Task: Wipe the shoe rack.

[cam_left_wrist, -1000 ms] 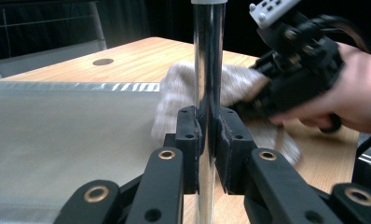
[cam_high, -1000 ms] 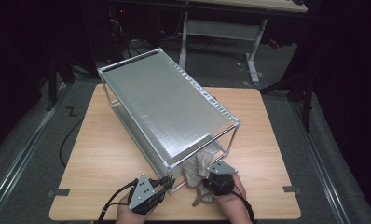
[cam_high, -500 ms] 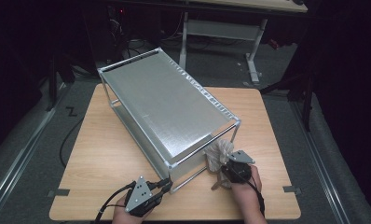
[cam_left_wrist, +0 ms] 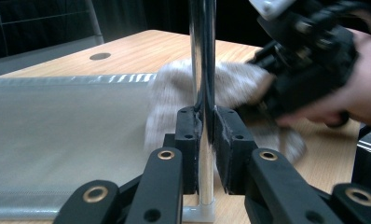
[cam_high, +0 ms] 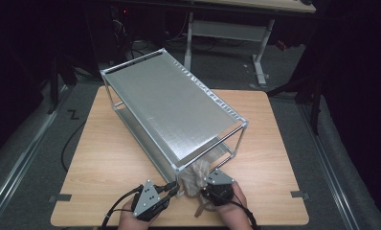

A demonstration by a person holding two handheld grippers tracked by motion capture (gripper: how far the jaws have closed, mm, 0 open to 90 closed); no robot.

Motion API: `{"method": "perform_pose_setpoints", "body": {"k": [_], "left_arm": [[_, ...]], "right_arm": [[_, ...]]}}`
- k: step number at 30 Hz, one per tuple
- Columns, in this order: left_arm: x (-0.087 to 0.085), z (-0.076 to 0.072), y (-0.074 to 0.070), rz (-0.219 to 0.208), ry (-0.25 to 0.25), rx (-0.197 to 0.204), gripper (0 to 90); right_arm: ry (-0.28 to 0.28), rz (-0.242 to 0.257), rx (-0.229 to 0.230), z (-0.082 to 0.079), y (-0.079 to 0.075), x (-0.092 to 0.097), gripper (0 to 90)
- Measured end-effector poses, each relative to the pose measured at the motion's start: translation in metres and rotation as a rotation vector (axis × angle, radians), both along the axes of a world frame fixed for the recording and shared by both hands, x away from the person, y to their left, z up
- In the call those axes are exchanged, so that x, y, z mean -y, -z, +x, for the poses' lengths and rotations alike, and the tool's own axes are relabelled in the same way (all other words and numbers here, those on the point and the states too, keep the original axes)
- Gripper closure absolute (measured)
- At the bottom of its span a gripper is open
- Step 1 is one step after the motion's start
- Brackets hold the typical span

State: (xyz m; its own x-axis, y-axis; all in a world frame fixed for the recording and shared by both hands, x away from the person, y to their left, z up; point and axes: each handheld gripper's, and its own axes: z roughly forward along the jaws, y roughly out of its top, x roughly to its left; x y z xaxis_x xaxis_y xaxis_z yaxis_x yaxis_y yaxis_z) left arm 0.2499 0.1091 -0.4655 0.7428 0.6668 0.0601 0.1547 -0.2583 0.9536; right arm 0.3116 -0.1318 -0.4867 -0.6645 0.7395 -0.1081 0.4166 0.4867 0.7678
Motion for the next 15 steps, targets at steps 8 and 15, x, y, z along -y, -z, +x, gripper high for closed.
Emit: {"method": "perform_pose_setpoints", "body": {"k": [8, 15], "left_arm": [[0.0, 0.005, 0.001, -0.025, 0.02, -0.01, 79.5], [-0.001, 0.002, 0.001, -0.025, 0.015, 0.0, 76.7]], "right_arm": [[-0.114, -0.001, -0.004, -0.017, 0.0, -0.024, 68.3], [-0.083, 0.01, -0.012, -0.014, 0.0, -0.017, 67.8]]}}
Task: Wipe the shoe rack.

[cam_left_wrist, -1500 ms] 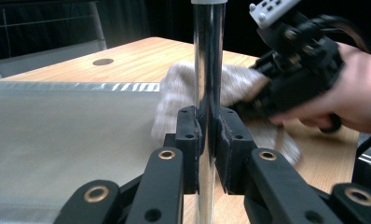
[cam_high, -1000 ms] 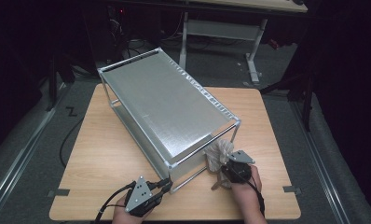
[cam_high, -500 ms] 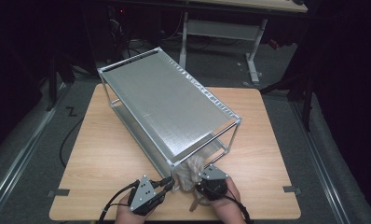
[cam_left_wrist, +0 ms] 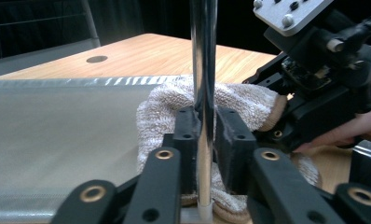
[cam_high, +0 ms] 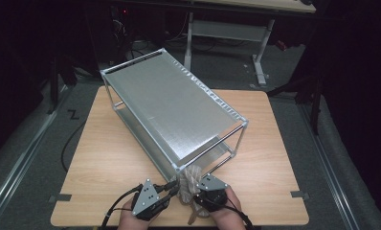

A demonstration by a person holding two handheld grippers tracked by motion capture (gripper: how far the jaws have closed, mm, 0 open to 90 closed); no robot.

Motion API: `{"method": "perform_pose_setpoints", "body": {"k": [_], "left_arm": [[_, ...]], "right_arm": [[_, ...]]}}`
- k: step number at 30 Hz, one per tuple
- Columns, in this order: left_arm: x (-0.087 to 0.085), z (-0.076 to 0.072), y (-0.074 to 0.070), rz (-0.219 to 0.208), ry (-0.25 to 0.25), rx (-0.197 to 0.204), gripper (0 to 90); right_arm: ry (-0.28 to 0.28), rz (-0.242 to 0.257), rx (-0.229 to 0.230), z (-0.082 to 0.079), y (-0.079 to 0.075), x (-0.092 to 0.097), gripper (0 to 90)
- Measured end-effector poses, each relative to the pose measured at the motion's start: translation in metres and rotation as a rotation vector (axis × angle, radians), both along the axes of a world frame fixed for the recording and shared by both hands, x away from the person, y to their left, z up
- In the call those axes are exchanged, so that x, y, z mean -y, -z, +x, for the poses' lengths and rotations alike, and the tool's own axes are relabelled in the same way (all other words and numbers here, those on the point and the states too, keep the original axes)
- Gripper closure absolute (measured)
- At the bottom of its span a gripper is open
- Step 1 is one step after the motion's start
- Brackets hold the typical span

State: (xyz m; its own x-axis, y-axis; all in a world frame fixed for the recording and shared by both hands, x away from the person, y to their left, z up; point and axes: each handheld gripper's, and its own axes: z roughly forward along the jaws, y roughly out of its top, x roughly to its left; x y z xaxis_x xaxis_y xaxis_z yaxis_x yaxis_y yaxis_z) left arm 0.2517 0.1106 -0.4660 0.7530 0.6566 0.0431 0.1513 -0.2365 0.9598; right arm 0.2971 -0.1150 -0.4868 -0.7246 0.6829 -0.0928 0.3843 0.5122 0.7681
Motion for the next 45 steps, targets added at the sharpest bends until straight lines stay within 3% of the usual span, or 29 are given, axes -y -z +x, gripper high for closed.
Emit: {"method": "perform_pose_setpoints", "body": {"k": [2, 3, 8, 10, 14, 16, 17, 18, 19, 23, 26, 34, 40, 42, 45], "left_arm": [[0.0, 0.0, 0.0, -0.001, 0.004, -0.001, 73.4], [0.0, 0.001, 0.0, 0.0, 0.019, -0.026, 71.1], [0.002, -0.003, 0.0, 0.029, 0.006, -0.01, 65.7], [0.001, -0.004, 0.001, 0.018, -0.002, -0.02, 65.3], [-0.001, -0.005, 0.002, 0.022, -0.018, -0.032, 63.7], [-0.002, -0.005, 0.003, 0.019, -0.022, -0.035, 63.7], [-0.002, -0.005, 0.004, 0.024, -0.023, -0.038, 63.7], [-0.001, -0.005, 0.004, 0.029, -0.024, -0.038, 63.7], [-0.001, -0.005, 0.005, 0.029, -0.02, -0.043, 63.7], [-0.001, -0.005, 0.007, 0.032, -0.012, -0.044, 66.1], [-0.002, -0.006, 0.006, 0.035, -0.009, -0.031, 70.6], [0.003, -0.001, 0.004, 0.026, 0.0, -0.038, 69.5], [0.01, 0.003, 0.005, 0.034, 0.008, -0.034, 69.8], [0.01, 0.005, 0.004, 0.035, -0.005, -0.029, 78.1], [0.011, 0.006, 0.003, 0.034, 0.0, -0.029, 79.3]], "right_arm": [[0.005, 0.001, 0.002, 0.001, 0.0, 0.001, 67.8], [0.03, 0.0, 0.002, 0.004, -0.001, 0.006, 67.8], [0.111, -0.014, 0.013, 0.022, -0.001, 0.024, 67.6], [0.127, -0.019, 0.018, 0.027, -0.001, 0.029, 67.6], [0.239, 0.011, 0.002, 0.046, 0.0, 0.055, 67.6], [0.274, 0.0, 0.011, 0.051, 0.0, 0.064, 67.6], [0.326, -0.018, 0.028, 0.057, 0.0, 0.076, 67.7], [0.326, -0.018, 0.028, 0.057, 0.0, 0.076, 67.7], [0.382, -0.038, 0.045, 0.063, 0.0, 0.088, 67.8], [0.428, -0.033, 0.05, 0.068, -0.002, 0.102, 67.7], [0.446, -0.037, 0.06, 0.067, -0.004, 0.108, 67.7], [0.457, -0.04, 0.066, 0.06, -0.005, 0.113, 68.2], [0.379, -0.04, 0.033, 0.049, -0.001, 0.099, 68.6], [0.322, -0.035, 0.025, 0.04, 0.0, 0.085, 68.6], [0.276, -0.036, 0.02, 0.032, 0.001, 0.073, 68.8]]}}
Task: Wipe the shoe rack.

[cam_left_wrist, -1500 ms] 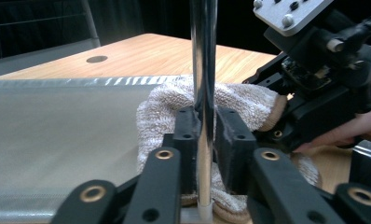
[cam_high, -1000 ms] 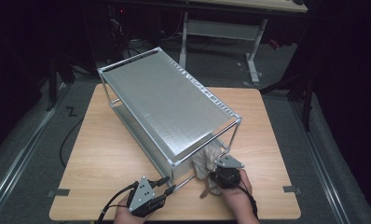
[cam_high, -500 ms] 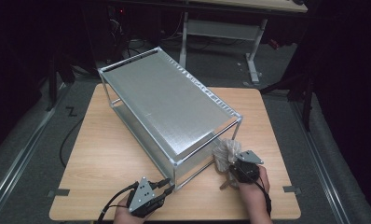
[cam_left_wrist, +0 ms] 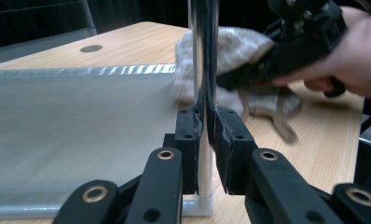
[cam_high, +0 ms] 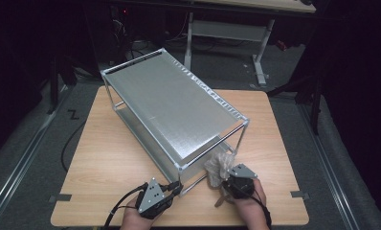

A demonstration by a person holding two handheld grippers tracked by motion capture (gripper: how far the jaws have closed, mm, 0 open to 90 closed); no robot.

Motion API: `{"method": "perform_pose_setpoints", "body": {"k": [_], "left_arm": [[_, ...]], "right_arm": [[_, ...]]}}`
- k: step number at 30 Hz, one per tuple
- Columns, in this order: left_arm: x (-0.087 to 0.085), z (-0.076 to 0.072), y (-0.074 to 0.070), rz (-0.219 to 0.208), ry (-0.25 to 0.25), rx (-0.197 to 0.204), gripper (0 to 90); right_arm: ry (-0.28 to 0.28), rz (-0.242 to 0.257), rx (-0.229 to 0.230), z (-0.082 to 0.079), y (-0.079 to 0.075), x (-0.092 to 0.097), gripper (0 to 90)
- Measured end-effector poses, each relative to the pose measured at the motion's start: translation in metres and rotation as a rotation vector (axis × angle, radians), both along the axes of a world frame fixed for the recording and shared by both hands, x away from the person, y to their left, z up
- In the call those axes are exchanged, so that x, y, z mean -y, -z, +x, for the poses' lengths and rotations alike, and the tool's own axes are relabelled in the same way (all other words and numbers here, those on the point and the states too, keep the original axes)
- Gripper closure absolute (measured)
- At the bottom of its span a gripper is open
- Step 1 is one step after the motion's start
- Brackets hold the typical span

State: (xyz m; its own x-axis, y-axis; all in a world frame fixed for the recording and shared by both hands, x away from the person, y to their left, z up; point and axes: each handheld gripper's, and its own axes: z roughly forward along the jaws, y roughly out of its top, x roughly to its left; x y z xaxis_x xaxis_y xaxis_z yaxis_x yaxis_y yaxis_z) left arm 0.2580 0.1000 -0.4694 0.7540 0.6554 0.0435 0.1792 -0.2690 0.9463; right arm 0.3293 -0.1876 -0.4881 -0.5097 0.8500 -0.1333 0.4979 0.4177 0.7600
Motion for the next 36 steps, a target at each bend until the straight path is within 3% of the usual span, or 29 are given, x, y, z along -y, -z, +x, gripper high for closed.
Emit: {"method": "perform_pose_setpoints", "body": {"k": [2, 4, 5, 8, 11, 17, 22, 25, 30, 36], "left_arm": [[0.002, 0.001, 0.0, 0.005, 0.0, 0.004, 79.3], [0.003, 0.003, 0.0, 0.005, 0.006, 0.002, 79.3], [0.003, 0.003, 0.0, 0.005, 0.006, 0.002, 79.3], [0.005, 0.005, 0.0, 0.002, 0.01, 0.0, 79.3], [0.006, 0.007, 0.0, 0.001, 0.014, 0.002, 79.3], [0.009, 0.009, 0.0, -0.002, 0.026, 0.005, 79.3], [0.01, 0.009, 0.0, 0.0, 0.032, 0.01, 74.7], [0.008, 0.01, 0.001, -0.012, 0.025, 0.009, 66.4], [0.005, 0.01, 0.002, -0.009, 0.032, 0.014, 58.3], [0.007, 0.01, 0.003, -0.01, 0.042, 0.02, 54.5]], "right_arm": [[-0.035, 0.01, -0.009, -0.008, 0.0, -0.011, 68.8], [-0.124, -0.004, -0.007, -0.022, 0.0, -0.032, 68.8], [-0.124, -0.004, -0.007, -0.022, 0.0, -0.032, 68.8], [-0.219, 0.002, -0.015, -0.038, 0.0, -0.053, 68.8], [-0.254, -0.015, -0.007, -0.046, 0.001, -0.061, 68.9], [-0.206, 0.033, -0.017, -0.044, -0.002, -0.047, 68.9], [-0.119, 0.081, 0.033, -0.043, -0.015, -0.02, 68.9], [-0.046, 0.14, 0.072, -0.039, -0.022, 0.004, 68.4], [0.031, 0.193, 0.116, -0.037, -0.026, 0.027, 67.9], [0.075, 0.233, 0.148, -0.037, -0.029, 0.041, 67.6]]}}
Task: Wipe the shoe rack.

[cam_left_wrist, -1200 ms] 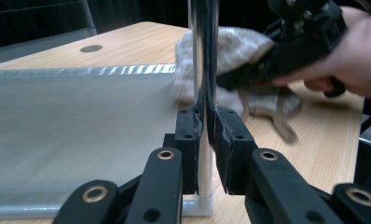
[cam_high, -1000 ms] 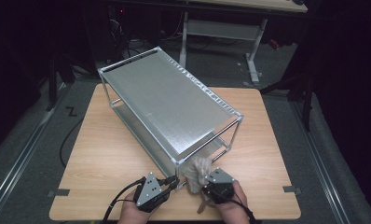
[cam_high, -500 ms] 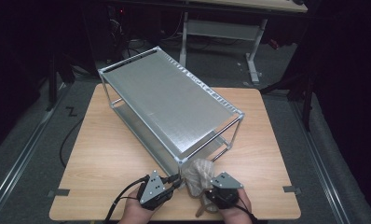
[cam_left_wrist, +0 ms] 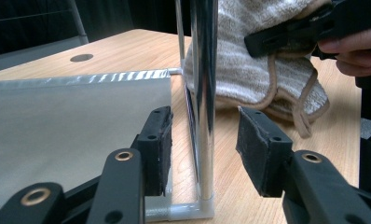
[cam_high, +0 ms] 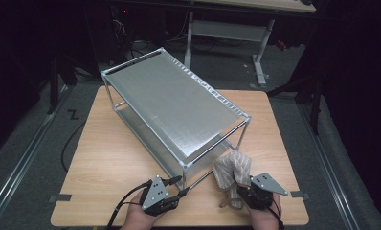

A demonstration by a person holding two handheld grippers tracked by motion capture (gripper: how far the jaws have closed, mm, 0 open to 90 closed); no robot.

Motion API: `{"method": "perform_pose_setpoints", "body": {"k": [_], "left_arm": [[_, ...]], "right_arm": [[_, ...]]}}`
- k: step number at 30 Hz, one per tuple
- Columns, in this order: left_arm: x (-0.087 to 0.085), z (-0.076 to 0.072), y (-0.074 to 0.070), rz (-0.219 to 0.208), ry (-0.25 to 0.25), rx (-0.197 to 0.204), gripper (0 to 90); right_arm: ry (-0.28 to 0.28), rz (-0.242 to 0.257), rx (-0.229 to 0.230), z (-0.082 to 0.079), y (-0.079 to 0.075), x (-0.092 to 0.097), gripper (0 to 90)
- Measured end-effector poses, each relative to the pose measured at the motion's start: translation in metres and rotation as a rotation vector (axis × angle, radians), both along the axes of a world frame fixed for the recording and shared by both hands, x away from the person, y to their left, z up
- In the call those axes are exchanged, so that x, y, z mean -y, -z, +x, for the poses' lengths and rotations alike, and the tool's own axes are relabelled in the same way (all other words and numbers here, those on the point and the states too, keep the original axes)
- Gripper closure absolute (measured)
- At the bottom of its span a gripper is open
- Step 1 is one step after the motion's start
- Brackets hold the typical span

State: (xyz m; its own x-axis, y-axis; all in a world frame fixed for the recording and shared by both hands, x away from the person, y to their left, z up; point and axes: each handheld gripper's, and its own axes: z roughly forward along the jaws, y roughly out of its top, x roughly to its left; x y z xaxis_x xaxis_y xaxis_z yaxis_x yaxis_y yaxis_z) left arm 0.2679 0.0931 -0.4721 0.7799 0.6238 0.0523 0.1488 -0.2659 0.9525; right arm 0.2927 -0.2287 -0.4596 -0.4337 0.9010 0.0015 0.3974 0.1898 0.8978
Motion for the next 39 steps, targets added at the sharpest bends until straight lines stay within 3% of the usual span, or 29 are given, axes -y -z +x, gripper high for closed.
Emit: {"method": "perform_pose_setpoints", "body": {"k": [3, 12, 17, 19, 29, 39], "left_arm": [[0.002, 0.001, -0.001, -0.021, -0.003, -0.006, 53.6], [0.005, 0.001, -0.002, -0.028, -0.001, 0.001, 54.8], [0.007, 0.001, -0.002, -0.024, 0.0, 0.007, 66.9], [0.009, 0.001, -0.003, -0.019, -0.004, 0.014, 68.6], [0.007, 0.001, -0.004, -0.019, -0.028, 0.028, 78.9], [0.005, -0.002, -0.004, -0.019, -0.034, 0.03, 79.2]], "right_arm": [[0.015, 0.013, 0.024, -0.001, -0.002, 0.005, 66.9], [0.036, 0.023, 0.064, -0.006, -0.008, 0.009, 67.2], [0.041, 0.039, 0.094, -0.012, -0.015, 0.011, 67.5], [0.036, 0.067, 0.101, -0.014, -0.017, 0.012, 67.4], [0.043, 0.083, 0.17, -0.023, -0.031, 0.012, 67.6], [0.019, 0.123, 0.256, -0.034, -0.053, 0.006, 67.8]]}}
